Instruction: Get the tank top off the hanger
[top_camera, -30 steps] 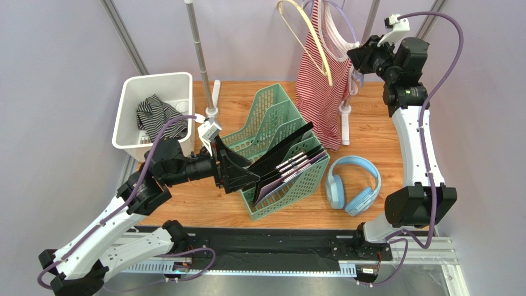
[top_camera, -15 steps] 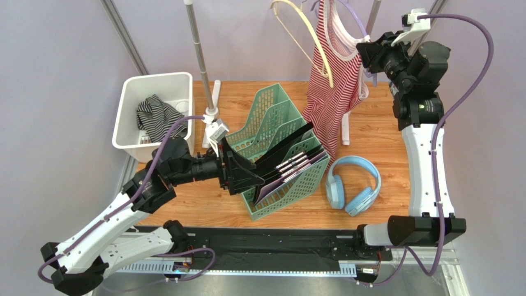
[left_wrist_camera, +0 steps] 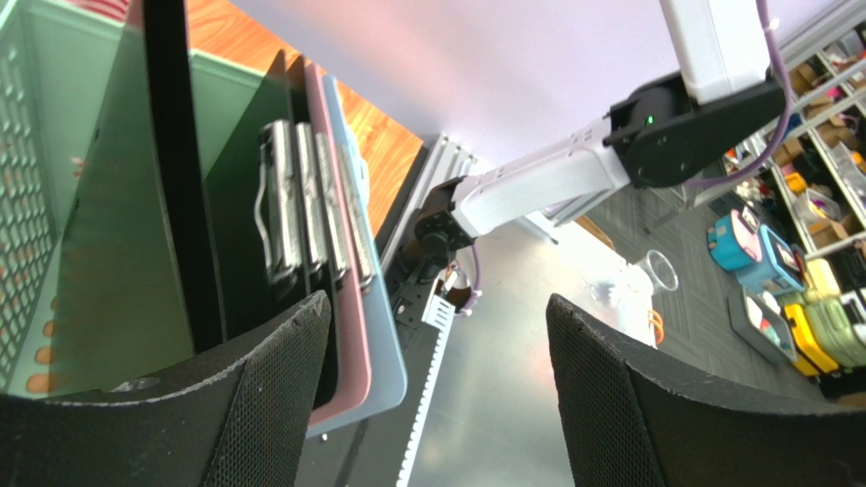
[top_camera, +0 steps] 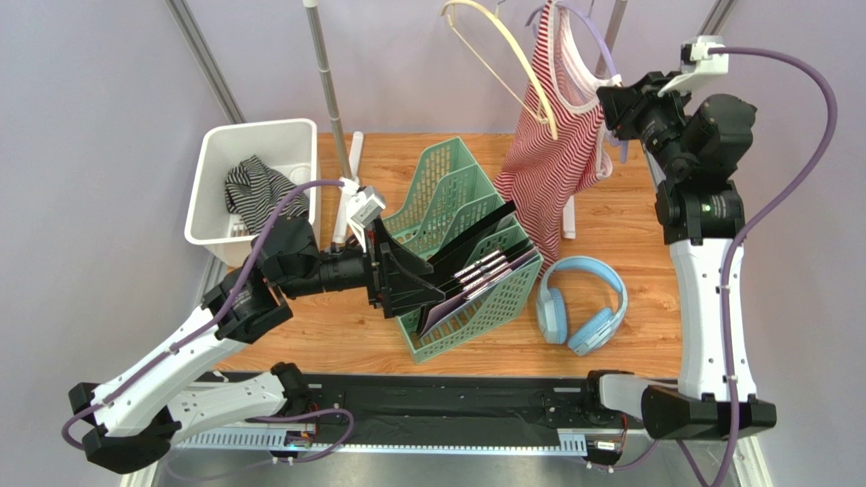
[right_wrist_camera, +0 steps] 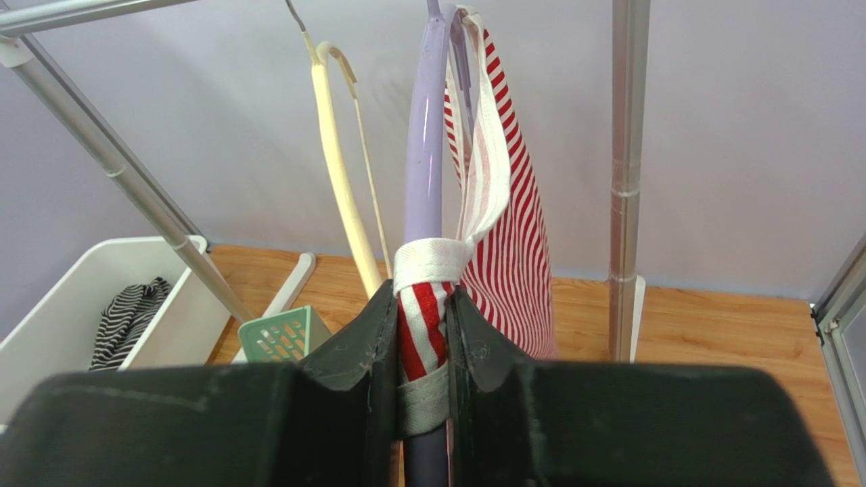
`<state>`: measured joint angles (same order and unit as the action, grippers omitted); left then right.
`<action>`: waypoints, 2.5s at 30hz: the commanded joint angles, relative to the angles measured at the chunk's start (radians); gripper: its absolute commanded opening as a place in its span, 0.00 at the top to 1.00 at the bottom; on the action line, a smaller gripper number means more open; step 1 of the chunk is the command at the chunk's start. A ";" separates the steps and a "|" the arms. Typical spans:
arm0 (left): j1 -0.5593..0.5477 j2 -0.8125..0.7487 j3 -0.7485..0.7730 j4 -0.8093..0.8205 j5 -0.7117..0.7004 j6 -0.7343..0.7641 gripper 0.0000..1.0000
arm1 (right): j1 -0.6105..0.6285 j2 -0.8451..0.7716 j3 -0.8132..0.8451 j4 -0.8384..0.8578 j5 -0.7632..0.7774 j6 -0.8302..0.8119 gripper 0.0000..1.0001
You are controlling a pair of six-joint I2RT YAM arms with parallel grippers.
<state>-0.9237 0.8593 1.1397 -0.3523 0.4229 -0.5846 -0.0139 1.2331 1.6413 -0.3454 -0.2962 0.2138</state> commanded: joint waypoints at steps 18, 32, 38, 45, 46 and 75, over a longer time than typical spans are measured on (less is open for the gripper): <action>-0.076 0.567 0.739 -0.184 -0.197 0.242 0.17 | 0.003 -0.400 -0.219 -0.181 0.132 0.049 1.00; -0.076 0.957 1.211 -0.029 -0.345 0.359 0.15 | 0.002 -0.546 -0.132 -0.389 0.111 0.045 1.00; -0.076 0.951 1.072 0.160 -0.411 0.362 0.15 | 0.002 -0.587 -0.078 -0.455 0.042 0.041 1.00; -0.076 0.962 1.088 0.184 -0.421 0.333 0.19 | 0.003 -0.632 -0.052 -0.492 -0.024 0.041 1.00; -0.076 0.957 1.086 0.185 -0.421 0.325 0.19 | 0.002 -0.635 -0.052 -0.498 -0.027 0.041 1.00; -0.010 1.000 1.059 0.139 -0.398 0.180 0.48 | 0.002 -0.655 -0.037 -0.512 -0.106 0.047 1.00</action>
<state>-0.9367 1.8458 2.1998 -0.2260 -0.0288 -0.3614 -0.0139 0.5930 1.6012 -0.9539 -0.3771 0.2577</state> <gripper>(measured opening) 0.520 0.182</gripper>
